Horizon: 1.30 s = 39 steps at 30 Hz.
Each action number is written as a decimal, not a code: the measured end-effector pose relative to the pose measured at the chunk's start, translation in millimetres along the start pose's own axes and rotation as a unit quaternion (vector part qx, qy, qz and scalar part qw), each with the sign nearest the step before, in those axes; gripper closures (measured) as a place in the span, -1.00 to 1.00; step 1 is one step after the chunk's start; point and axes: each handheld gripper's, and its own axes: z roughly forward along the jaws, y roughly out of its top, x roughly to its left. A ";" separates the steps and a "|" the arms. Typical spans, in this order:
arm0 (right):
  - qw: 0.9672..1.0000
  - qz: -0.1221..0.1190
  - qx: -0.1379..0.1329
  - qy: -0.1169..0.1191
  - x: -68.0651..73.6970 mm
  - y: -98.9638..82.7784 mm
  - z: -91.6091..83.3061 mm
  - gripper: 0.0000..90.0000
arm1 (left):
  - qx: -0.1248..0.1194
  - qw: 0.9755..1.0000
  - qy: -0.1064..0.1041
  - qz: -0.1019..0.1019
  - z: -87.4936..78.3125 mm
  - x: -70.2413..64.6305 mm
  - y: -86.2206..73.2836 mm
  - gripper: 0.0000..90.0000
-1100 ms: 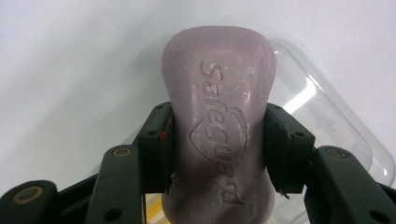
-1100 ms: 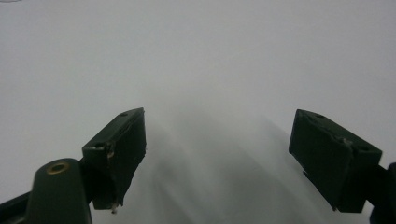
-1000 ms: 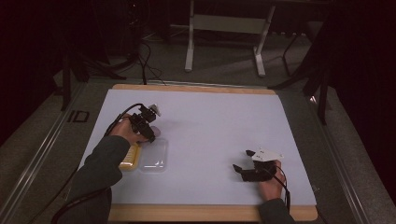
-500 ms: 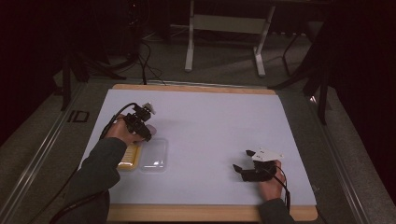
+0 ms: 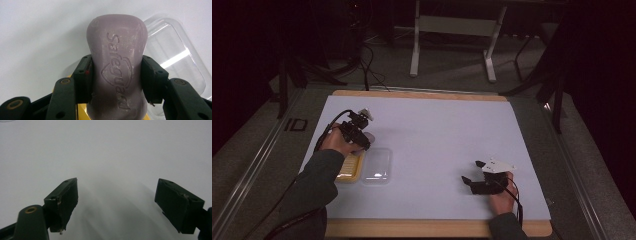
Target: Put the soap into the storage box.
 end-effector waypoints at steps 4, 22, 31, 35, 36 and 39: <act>1.000 0.000 0.000 -0.001 0.1 0.0 0.0 -0.59 | -0.005 1.000 0.001 -0.006 -1.8 1.1 -3.0 0.10; 1.000 0.000 -0.001 -0.001 0.0 0.0 -0.1 -0.59 | -0.009 1.000 0.003 -0.023 -3.3 5.1 -13.3 0.10; 1.000 0.000 0.000 -0.001 0.2 0.0 -0.1 -0.59 | -0.007 1.000 0.003 -0.024 -1.4 3.3 -17.8 0.10; 1.000 0.000 0.000 -0.001 0.4 0.0 -0.1 -0.59 | -0.005 1.000 0.005 -0.025 -0.7 3.1 -19.3 0.10; 1.000 0.000 0.000 -0.001 0.3 0.0 -0.1 -0.59 | -0.003 1.000 0.006 -0.025 -0.6 3.0 -19.6 0.10; 1.000 0.000 -0.001 -0.001 0.4 0.0 -0.1 -0.59 | -0.004 1.000 0.007 -0.028 -0.5 3.4 -21.1 0.10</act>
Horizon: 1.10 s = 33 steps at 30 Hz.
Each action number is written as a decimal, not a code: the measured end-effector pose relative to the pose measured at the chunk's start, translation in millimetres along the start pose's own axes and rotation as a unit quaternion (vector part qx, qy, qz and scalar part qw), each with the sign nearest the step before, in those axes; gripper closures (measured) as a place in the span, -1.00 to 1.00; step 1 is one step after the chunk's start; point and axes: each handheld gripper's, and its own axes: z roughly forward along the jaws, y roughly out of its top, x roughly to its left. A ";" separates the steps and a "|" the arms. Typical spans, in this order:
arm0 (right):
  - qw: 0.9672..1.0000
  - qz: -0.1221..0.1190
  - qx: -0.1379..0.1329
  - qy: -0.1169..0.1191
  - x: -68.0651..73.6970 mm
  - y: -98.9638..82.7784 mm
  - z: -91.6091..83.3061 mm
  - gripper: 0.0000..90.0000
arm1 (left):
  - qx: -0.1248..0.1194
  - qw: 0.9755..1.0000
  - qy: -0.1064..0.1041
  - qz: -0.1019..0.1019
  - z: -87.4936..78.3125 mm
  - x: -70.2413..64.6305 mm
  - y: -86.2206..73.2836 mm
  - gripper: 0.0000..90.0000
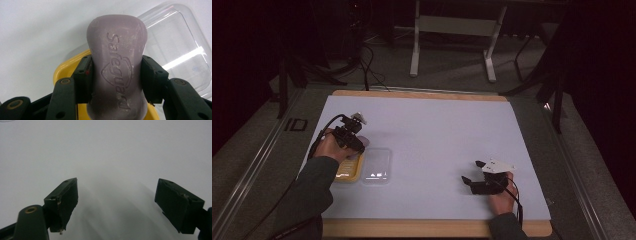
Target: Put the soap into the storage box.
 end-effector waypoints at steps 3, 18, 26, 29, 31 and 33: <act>1.000 0.000 0.000 0.000 0.1 0.0 0.0 -0.59 | -0.002 1.000 -0.001 -0.005 -0.7 1.2 -2.3 0.10; 1.000 -0.001 0.000 -0.001 0.4 0.0 -0.1 -0.59 | -0.010 1.000 -0.007 -0.015 -2.5 2.6 -14.6 0.10; 1.000 -0.002 -0.001 -0.002 0.3 -0.1 -0.2 -0.59 | -0.014 1.000 -0.008 -0.021 -3.9 3.1 -20.7 0.10; 1.000 -0.002 -0.001 -0.002 0.4 -0.1 -0.2 -0.59 | -0.015 1.000 -0.010 -0.023 -4.2 4.3 -23.4 0.10; 1.000 -0.002 -0.001 -0.002 0.4 -0.1 -0.1 -0.59 | -0.015 1.000 -0.011 -0.026 -3.7 5.4 -24.9 0.10; 1.000 -0.002 -0.001 -0.002 0.4 -0.1 -0.2 -0.59 | -0.016 0.999 -0.010 -0.030 -2.9 6.3 -26.6 0.10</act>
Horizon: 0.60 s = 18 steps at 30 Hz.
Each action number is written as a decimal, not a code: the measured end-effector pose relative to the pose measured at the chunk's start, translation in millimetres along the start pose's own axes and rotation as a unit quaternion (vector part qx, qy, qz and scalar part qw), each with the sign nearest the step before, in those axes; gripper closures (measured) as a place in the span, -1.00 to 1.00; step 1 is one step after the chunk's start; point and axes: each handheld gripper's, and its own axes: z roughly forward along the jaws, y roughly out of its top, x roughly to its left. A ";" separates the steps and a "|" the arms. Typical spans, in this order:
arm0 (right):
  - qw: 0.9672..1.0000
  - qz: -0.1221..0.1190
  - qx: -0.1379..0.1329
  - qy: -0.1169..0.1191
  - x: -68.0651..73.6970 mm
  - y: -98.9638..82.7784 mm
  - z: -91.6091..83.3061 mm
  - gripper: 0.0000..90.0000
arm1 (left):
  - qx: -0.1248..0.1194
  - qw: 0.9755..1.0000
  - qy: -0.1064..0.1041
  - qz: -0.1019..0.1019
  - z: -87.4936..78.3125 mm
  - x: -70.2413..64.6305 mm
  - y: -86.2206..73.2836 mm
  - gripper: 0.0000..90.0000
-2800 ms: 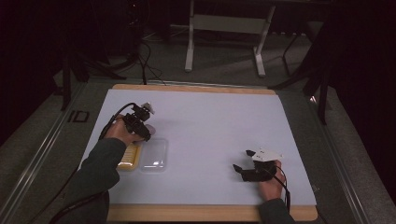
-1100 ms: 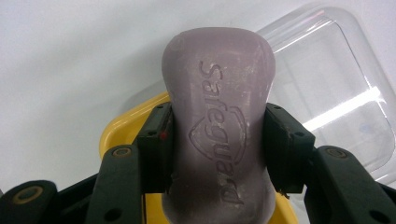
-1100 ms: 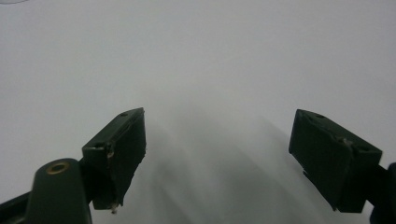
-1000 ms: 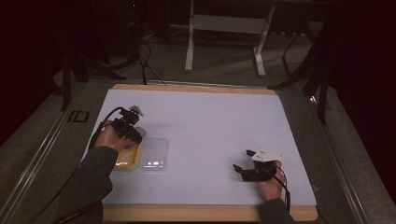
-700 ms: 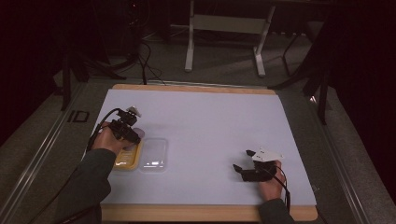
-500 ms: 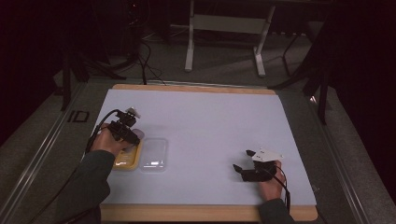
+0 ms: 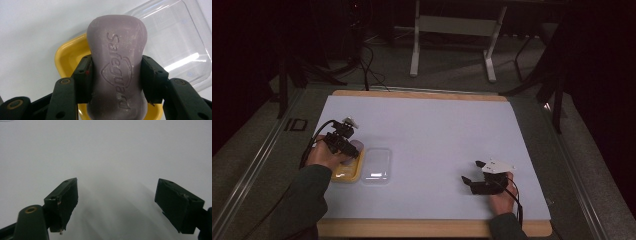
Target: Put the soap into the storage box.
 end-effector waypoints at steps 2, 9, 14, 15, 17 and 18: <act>1.000 0.000 0.000 0.000 0.0 0.0 0.0 -0.59 | 0.002 1.000 -0.002 0.000 0.6 0.9 -1.6 0.10; 1.000 0.000 0.000 0.000 0.1 0.0 0.0 -0.59 | 0.003 1.000 -0.004 -0.006 3.8 2.5 -6.3 0.10; 1.000 0.000 0.000 0.000 0.1 0.0 0.1 -0.59 | 0.005 1.000 -0.006 -0.010 6.6 3.8 -9.0 0.10; 1.000 0.000 0.000 0.000 0.1 0.0 0.1 -0.59 | 0.005 1.000 -0.007 -0.011 7.2 3.9 -9.6 0.10; 1.000 0.000 0.001 0.000 0.1 0.0 0.1 -0.59 | 0.005 1.000 -0.008 -0.012 8.2 4.0 -10.3 0.10; 1.000 0.000 0.000 -0.001 0.1 0.0 0.1 -0.59 | 0.005 1.000 -0.008 -0.012 8.7 4.2 -10.7 0.10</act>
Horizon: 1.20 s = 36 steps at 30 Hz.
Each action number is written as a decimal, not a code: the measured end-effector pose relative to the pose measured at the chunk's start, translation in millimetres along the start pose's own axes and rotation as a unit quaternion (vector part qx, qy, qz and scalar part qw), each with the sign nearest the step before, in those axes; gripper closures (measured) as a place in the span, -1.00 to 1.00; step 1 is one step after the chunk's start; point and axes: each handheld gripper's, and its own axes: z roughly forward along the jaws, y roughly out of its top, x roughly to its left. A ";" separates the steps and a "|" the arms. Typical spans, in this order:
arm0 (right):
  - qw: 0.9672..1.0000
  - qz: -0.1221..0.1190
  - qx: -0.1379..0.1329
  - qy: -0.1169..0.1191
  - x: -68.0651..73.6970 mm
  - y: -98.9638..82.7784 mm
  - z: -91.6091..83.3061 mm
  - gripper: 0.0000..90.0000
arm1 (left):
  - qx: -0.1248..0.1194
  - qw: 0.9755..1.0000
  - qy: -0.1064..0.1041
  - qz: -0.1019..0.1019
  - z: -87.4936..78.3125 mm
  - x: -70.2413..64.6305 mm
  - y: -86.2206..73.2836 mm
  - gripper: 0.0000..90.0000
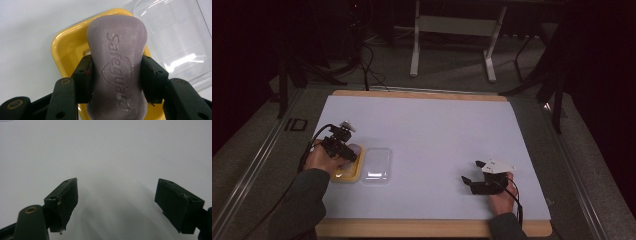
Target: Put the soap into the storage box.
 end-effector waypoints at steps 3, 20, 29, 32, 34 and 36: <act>1.000 0.000 0.000 0.000 0.1 0.0 0.1 -0.59 | 0.000 1.000 -0.001 -0.001 2.2 -0.1 -0.8 0.10; 1.000 -0.001 0.000 -0.001 0.4 0.0 0.1 -0.59 | 0.005 1.000 0.003 -0.014 9.6 4.3 -7.0 0.10; 1.000 -0.002 0.002 -0.001 0.7 0.2 0.1 -0.59 | 0.007 1.000 0.009 -0.023 11.2 6.2 -10.7 0.10; 1.000 -0.002 0.003 -0.001 0.7 0.2 0.1 -0.59 | 0.008 1.000 0.007 -0.021 11.6 5.7 -12.1 0.10; 1.000 -0.002 0.002 -0.001 0.7 0.2 0.2 -0.59 | 0.007 1.000 0.008 -0.022 12.5 4.7 -12.7 0.10; 1.000 -0.002 0.003 -0.001 0.8 0.2 0.2 -0.59 | 0.008 1.000 0.007 -0.023 13.5 4.3 -12.7 0.10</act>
